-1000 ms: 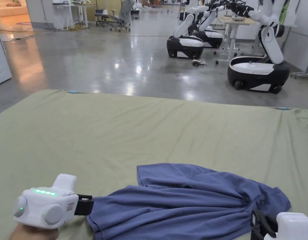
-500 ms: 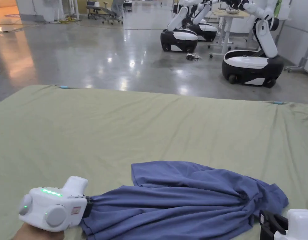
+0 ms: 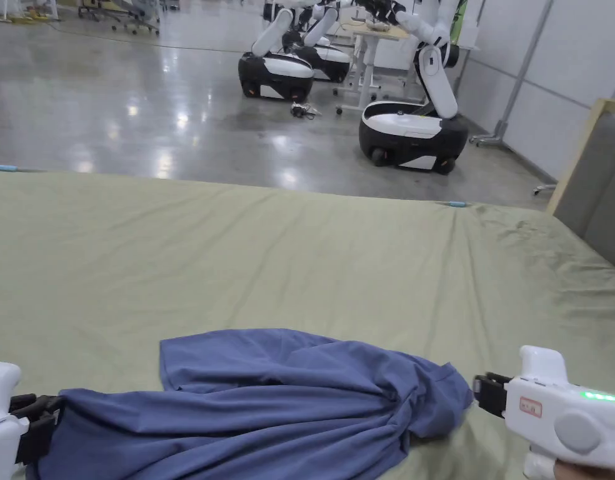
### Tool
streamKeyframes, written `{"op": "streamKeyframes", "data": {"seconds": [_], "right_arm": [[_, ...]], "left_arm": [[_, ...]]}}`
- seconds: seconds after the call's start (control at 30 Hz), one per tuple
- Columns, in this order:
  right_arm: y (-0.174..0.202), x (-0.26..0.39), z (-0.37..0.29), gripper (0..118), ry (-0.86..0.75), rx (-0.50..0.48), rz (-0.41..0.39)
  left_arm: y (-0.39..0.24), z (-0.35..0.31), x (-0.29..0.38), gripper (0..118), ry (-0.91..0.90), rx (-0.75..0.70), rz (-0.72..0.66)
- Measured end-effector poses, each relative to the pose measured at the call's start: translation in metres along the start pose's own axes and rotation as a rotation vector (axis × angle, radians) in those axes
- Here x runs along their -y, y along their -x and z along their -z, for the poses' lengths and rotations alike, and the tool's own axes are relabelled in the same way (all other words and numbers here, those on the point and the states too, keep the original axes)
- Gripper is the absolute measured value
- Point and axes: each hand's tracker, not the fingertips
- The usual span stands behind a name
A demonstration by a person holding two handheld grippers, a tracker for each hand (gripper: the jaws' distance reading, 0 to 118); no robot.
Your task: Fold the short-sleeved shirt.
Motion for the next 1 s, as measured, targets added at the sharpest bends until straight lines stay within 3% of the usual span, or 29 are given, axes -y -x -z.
{"op": "streamKeyframes", "data": {"seconds": [0.07,0.1,0.13,0.3,0.33,0.37,0.4,0.47,0.5,0.53,0.67,1.0], "right_arm": [[-0.01,-0.011,0.024,103,0.053,-0.002,0.043],[-0.01,-0.011,0.024,117,0.004,0.01,0.051],[-0.01,-0.017,0.034,113,0.021,0.066,0.041],[-0.003,-0.013,0.071,113,0.116,0.106,-0.061],[0.0,-0.01,0.077,108,0.126,0.116,-0.087],[0.001,-0.004,0.082,91,0.139,0.103,-0.101],[0.003,-0.001,0.084,56,0.165,0.099,-0.115],[0.012,0.002,0.074,36,0.133,0.071,-0.143],[0.016,0.0,0.067,10,0.128,0.057,-0.144],[0.017,-0.003,0.062,6,0.138,0.044,-0.133],[0.018,-0.02,0.037,5,0.159,0.016,-0.121],[0.037,-0.147,-0.113,5,-0.144,-0.055,-0.122]], "left_arm": [[0.006,0.009,0.002,0,-0.005,0.001,-0.007],[0.007,0.01,0.001,0,-0.007,0.004,-0.013],[0.007,0.012,0.0,0,-0.006,0.004,-0.015],[0.008,0.019,-0.002,0,-0.004,0.0,-0.035],[0.008,0.021,-0.002,0,-0.001,-0.002,-0.04],[0.009,0.024,-0.002,0,0.004,-0.002,-0.042],[0.009,0.026,-0.002,0,0.012,-0.006,-0.04],[0.008,0.033,-0.002,0,0.029,-0.018,-0.033],[0.009,0.035,-0.003,0,0.044,-0.029,-0.033],[0.011,0.038,-0.003,0,0.058,-0.021,-0.055],[0.015,0.038,-0.013,0,0.052,-0.002,-0.149],[0.041,-0.056,-0.136,0,-0.197,-0.048,-0.193]]}}
